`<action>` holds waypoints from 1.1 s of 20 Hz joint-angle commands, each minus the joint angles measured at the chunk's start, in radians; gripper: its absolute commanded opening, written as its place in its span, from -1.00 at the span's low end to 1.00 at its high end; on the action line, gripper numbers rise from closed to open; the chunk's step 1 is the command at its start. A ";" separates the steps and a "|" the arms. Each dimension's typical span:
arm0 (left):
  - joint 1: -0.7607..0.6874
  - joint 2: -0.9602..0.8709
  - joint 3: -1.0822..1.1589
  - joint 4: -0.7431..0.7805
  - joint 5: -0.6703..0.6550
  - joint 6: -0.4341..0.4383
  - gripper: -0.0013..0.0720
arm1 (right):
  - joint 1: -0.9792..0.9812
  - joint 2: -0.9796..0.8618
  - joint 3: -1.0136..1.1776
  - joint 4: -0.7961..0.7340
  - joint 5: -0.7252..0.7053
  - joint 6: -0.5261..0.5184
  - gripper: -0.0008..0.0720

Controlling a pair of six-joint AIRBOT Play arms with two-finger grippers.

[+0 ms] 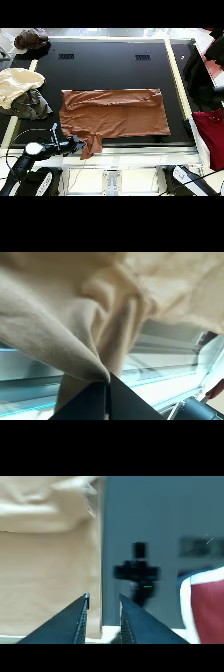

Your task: Fold the shirts.

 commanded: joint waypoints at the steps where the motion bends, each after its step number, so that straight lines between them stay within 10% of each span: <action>1: 0.000 0.064 0.001 -0.015 0.001 0.009 -0.91 | -0.251 0.103 -0.343 0.283 -0.125 -0.006 -0.30; 6: 0.000 0.071 0.001 -0.003 0.003 -0.015 -0.91 | -0.335 0.007 -0.681 0.390 -0.117 -0.003 0.18; 22: 0.000 0.071 0.001 0.015 0.016 -0.015 -0.92 | -0.229 -0.198 -0.746 0.377 -0.241 0.001 -0.07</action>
